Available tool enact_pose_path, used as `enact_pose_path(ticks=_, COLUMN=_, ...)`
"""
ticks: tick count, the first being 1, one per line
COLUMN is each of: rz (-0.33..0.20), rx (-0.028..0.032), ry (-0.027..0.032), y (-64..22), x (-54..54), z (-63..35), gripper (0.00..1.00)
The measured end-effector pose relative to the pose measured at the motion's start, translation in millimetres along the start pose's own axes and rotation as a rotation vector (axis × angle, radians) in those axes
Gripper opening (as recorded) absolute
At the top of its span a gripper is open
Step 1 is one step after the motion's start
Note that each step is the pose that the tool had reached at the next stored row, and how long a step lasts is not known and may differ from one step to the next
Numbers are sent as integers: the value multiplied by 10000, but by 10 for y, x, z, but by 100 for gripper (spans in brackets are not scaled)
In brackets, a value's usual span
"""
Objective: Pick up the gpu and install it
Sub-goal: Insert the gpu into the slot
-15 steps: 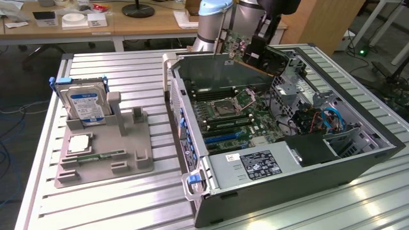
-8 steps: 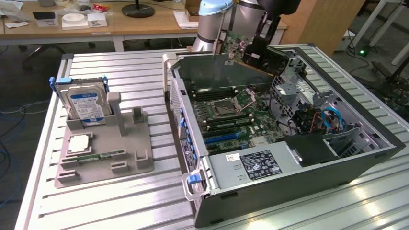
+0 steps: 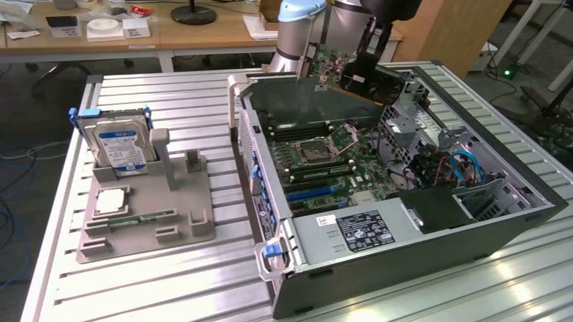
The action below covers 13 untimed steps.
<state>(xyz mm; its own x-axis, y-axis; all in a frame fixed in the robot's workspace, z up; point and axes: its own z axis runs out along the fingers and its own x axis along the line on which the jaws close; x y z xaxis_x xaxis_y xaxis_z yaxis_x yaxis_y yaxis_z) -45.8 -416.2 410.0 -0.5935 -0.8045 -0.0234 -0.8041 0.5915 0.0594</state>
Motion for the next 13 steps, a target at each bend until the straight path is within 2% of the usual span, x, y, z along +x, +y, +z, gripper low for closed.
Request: enact_pose_path(ticks=13, rz=-1276, rx=-31, ry=76, y=0, x=0, z=0, gripper=28)
